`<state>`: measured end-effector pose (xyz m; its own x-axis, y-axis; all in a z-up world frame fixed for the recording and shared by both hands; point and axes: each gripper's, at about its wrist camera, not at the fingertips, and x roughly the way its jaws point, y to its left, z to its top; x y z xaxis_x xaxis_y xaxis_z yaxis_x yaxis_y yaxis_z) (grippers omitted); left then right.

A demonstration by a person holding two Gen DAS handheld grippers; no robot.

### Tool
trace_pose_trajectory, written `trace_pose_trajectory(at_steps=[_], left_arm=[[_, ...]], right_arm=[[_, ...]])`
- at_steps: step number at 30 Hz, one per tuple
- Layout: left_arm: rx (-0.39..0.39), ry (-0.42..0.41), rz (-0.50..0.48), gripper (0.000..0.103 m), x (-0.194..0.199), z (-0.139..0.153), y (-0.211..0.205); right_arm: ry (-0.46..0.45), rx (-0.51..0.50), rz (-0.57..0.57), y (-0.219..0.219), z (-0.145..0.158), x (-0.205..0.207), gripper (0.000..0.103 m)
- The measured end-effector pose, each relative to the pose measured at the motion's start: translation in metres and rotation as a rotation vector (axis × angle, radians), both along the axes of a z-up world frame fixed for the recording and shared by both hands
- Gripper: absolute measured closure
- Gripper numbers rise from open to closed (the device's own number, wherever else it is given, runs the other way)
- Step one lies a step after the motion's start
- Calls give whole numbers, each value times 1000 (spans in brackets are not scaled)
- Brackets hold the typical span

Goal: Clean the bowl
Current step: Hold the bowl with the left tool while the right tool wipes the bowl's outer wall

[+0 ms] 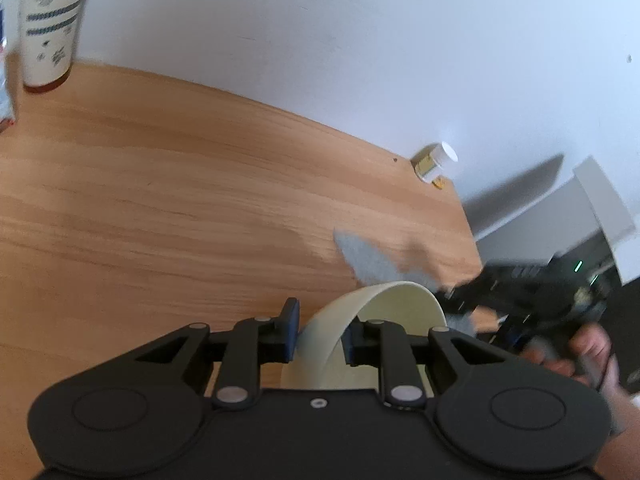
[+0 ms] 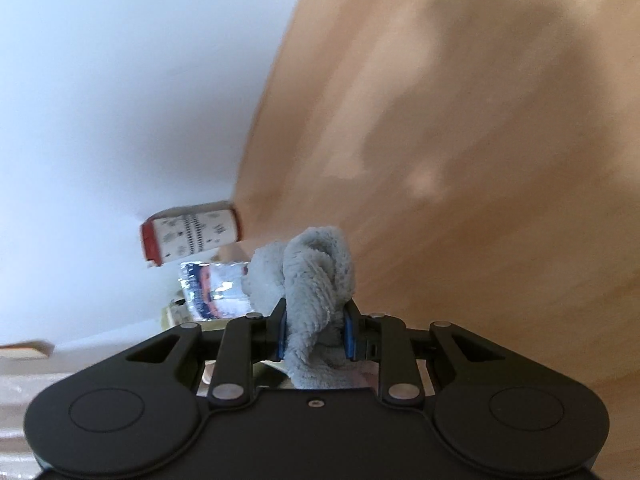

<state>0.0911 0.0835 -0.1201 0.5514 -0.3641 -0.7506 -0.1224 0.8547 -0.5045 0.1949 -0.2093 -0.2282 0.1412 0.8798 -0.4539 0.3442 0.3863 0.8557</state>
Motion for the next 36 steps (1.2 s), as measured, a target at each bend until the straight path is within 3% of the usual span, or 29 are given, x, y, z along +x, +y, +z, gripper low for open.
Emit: trace_pose_trajectory(at_steps=[6,21,30,36], left_arm=[[-21,-7,55,84,-4,-1,8],[2,48,132,85,0,-23,13],[12,72,130,84,-3,-33,19],[26,95,108,85,-7,-33,24]], right_arm=[[84,57,-53,-3,-24,-16,75],[41,224,-104,-19,2,-31,75],[45,108,-108,-30,-9,-37,75],[-78,-59,-3,-26,11,-32,75]])
